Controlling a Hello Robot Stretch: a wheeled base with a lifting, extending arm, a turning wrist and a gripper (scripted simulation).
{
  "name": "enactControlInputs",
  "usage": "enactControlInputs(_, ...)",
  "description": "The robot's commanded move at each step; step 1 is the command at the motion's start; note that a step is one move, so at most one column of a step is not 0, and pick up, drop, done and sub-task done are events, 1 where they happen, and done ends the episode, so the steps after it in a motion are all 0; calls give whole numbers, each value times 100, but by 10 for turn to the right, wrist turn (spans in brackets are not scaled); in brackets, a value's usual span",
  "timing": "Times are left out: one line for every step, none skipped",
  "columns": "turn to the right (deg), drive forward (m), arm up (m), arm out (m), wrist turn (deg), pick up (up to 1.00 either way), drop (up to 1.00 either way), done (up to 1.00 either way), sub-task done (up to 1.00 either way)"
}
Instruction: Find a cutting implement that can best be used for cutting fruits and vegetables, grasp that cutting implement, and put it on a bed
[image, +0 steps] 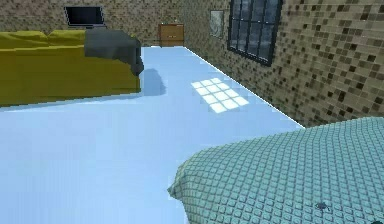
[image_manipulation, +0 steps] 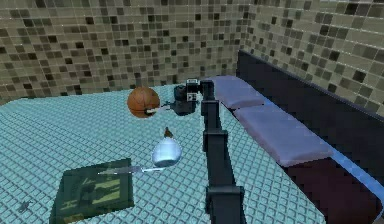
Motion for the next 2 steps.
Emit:
enactControlInputs(0,0,0,-8,0,0,0,0,0)
enactControlInputs(0,0,0,0,0,0,0,100,0)
